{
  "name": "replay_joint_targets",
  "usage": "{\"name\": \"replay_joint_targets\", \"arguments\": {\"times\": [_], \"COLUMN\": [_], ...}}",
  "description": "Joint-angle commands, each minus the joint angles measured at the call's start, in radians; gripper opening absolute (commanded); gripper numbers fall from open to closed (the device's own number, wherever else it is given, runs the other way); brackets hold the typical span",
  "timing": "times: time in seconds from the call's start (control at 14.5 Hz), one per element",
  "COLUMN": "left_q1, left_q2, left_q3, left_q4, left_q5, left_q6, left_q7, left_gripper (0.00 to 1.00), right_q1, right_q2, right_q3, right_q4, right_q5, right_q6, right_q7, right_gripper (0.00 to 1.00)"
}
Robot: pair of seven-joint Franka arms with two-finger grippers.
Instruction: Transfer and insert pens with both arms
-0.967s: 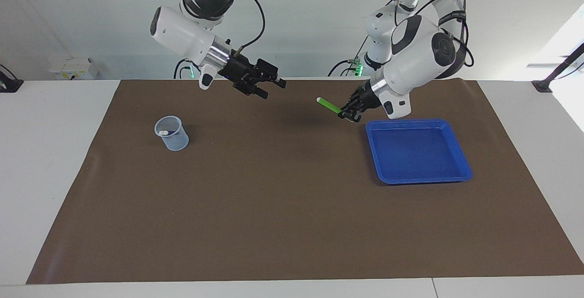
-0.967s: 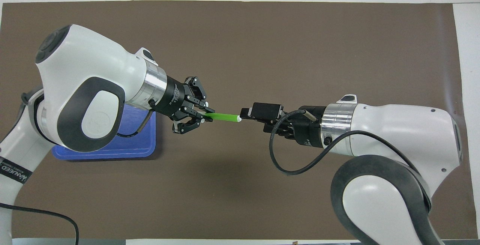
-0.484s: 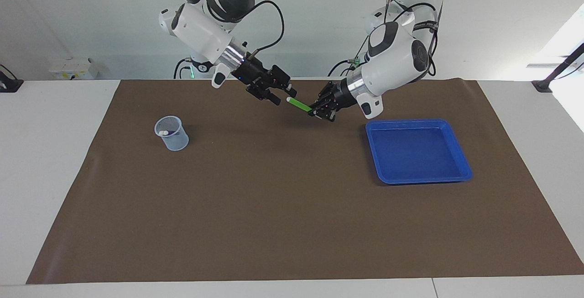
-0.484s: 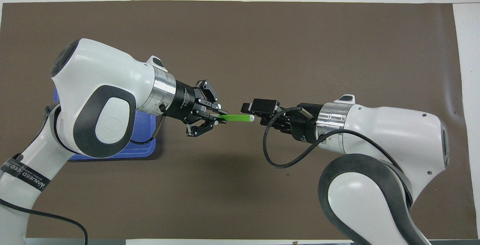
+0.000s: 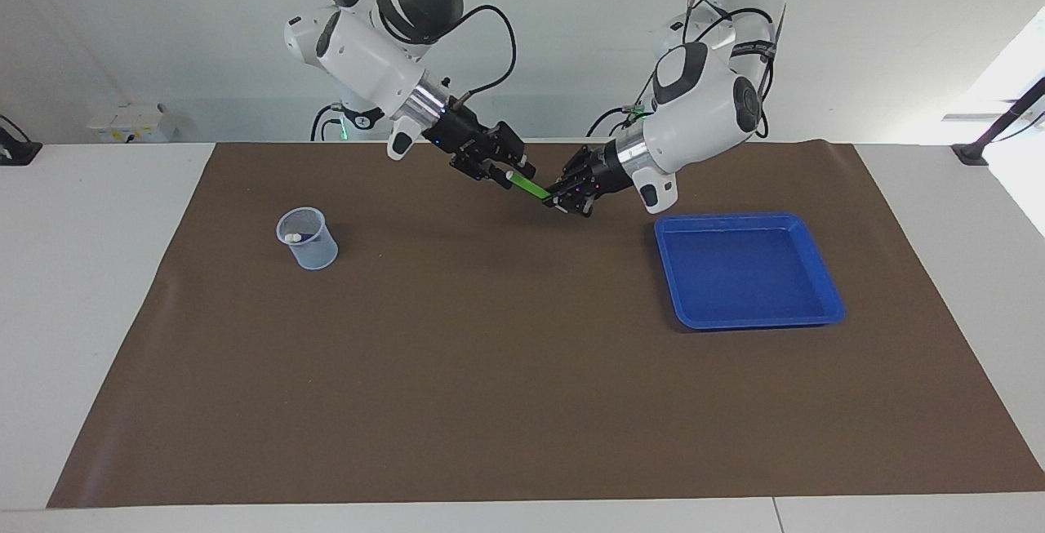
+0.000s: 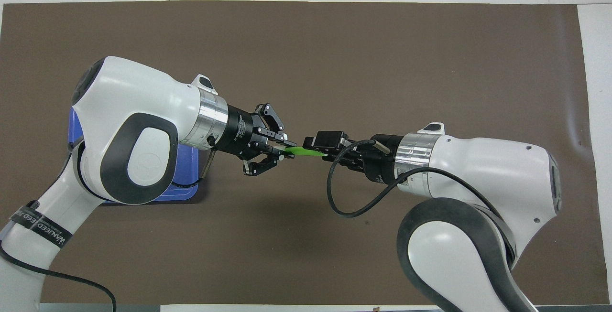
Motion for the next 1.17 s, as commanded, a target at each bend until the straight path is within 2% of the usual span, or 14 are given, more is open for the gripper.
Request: {"name": "replay_joint_targets", "arguments": {"times": [0.0,0.14,0.28,0.69,0.76,0.83,0.97,1.11], "left_q1": [0.016,0.017,0.017,0.014,0.008,0.005,0.014,0.039], "left_q2": [-0.048,-0.047,-0.047,-0.048,-0.051,-0.072,-0.086,-0.085], "left_q3": [-0.003,-0.003,-0.003,-0.004,-0.007,-0.009,-0.009,-0.003], "left_q4": [-0.032,-0.032,-0.032,-0.021,-0.018,-0.022,-0.028,-0.025], "left_q5": [-0.04,-0.043,-0.043,-0.049,-0.048,-0.048,-0.049,-0.046], "left_q6": [0.015,0.015,0.012,0.013,0.012,0.013,0.01,0.002], "left_q7": [0.023,0.023,0.023,0.02,0.02,0.014,0.015,0.023], "left_gripper": [0.0,0.0,0.0,0.0,0.96,1.0,1.0,1.0], "right_q1": [0.003,0.002,0.0,-0.006,-0.009,-0.011,-0.026,-0.07], "right_q2": [-0.003,-0.003,-0.003,-0.003,-0.005,-0.011,-0.021,-0.035], "right_q3": [0.002,0.002,0.002,0.0,0.0,-0.001,-0.006,-0.007], "right_q4": [-0.008,-0.008,-0.007,-0.004,-0.004,-0.004,-0.002,0.002], "right_q5": [0.028,0.028,0.028,0.028,0.028,0.026,0.013,-0.01], "right_q6": [0.016,0.013,0.011,0.002,-0.006,-0.018,-0.05,-0.131], "right_q7": [0.0,0.0,0.0,0.002,0.002,0.0,-0.003,-0.011], "right_gripper": [0.5,0.35,0.0,0.0,0.0,0.0,0.0,0.0]}}
